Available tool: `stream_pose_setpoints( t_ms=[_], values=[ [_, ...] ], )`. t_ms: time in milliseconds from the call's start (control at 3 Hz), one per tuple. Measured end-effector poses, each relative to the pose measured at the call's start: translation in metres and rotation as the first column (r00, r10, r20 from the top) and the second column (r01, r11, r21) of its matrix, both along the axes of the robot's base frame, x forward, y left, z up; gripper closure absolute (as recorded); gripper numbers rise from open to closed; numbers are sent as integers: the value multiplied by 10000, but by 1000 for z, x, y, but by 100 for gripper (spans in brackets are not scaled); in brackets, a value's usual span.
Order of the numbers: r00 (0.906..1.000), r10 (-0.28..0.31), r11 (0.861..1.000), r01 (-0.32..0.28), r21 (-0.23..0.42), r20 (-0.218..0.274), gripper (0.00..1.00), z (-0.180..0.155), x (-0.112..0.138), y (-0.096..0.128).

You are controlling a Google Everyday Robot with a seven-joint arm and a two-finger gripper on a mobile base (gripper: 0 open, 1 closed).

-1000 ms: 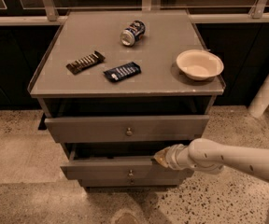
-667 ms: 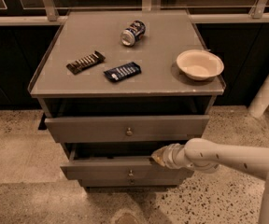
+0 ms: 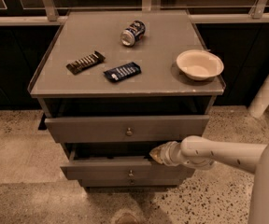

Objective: Open middle drawer

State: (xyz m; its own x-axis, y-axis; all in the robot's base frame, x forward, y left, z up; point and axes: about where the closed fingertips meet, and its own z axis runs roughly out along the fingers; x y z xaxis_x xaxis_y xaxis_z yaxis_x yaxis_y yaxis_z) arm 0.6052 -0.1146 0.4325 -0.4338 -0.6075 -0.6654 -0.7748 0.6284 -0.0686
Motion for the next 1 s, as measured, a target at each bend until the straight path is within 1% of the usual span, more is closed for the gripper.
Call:
stream_pose_setpoints(
  t_ms=[333,667,1000],
  values=[
    [9993,252,9997,-253,-22,-271,100,-6,-6,2],
    [9929,698,9975,-706,-49,-958,100,-21,-22,-4],
    [9926,715,9974,-723,-47,-986,100,-22,-22,-4]
  ],
)
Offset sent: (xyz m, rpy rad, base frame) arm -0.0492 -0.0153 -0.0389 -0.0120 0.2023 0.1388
